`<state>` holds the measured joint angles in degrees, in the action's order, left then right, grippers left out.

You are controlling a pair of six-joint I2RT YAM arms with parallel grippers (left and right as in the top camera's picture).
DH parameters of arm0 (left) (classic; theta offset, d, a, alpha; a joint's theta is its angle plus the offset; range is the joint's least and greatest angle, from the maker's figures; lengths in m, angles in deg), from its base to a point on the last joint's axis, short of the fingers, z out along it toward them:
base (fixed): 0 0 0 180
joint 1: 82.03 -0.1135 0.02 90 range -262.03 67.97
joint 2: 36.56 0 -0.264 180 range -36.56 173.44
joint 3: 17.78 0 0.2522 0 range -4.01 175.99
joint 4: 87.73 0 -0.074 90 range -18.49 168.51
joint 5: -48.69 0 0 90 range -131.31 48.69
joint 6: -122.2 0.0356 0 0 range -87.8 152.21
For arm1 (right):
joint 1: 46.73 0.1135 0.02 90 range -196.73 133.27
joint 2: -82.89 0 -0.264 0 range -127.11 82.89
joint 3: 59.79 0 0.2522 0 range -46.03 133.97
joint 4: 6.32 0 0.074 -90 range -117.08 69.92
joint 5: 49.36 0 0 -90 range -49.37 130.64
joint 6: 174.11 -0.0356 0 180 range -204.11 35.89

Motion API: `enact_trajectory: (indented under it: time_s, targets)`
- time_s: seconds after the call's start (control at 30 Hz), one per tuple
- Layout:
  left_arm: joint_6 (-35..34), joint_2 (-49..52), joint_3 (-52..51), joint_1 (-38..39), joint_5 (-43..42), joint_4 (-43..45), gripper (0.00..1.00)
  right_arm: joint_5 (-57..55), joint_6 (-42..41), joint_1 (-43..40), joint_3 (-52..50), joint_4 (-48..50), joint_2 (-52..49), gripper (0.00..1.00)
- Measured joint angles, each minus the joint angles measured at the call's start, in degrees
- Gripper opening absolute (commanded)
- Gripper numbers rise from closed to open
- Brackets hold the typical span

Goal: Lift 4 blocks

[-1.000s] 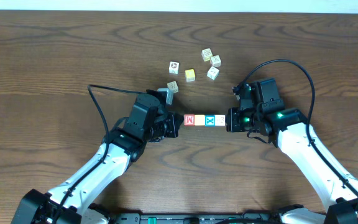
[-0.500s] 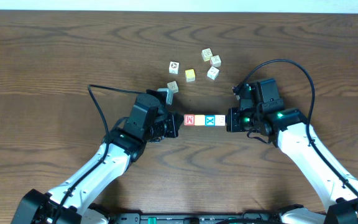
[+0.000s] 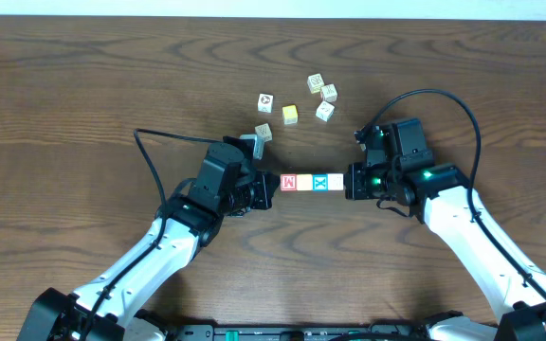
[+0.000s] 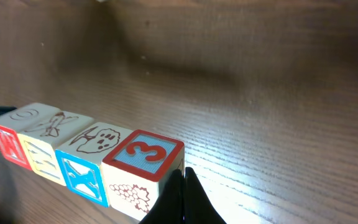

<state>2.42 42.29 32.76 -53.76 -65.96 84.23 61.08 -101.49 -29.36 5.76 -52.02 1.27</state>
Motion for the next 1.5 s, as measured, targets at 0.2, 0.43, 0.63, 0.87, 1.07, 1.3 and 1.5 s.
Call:
enact_trajectory:
  time_s: [0.2,0.43,0.63,0.87,1.07,1.3,1.5]
  targets:
    - [0.0,0.0,0.0,-0.1,0.2,-0.3,0.07,0.0,0.0,0.0,1.0,0.0,0.1,0.01]
    - [-0.1,0.0,0.0,-0.1,0.2,-0.4,0.07,0.0,0.0,0.0,1.0,0.0,0.1,0.01]
    - [-0.2,0.0,0.9,-0.2,0.5,-0.4,0.07,-0.4,0.0,0.0,1.0,0.0,0.1,0.01]
    - [-0.2,0.0,1.0,-0.2,0.6,-0.4,0.07,-0.5,0.0,0.0,1.0,0.0,0.1,0.01]
    - [-0.2,0.0,1.0,-0.2,0.6,-0.4,0.07,-0.5,0.0,0.0,1.0,-0.2,0.1,0.01]
    - [-0.2,0.0,1.0,-0.2,0.6,-0.4,0.07,-0.5,0.0,0.0,1.2,-0.4,0.1,0.01]
    - [-0.2,0.0,1.0,-0.2,0.6,-0.6,0.07,-0.5,0.0,0.0,1.5,-0.4,0.1,0.01]
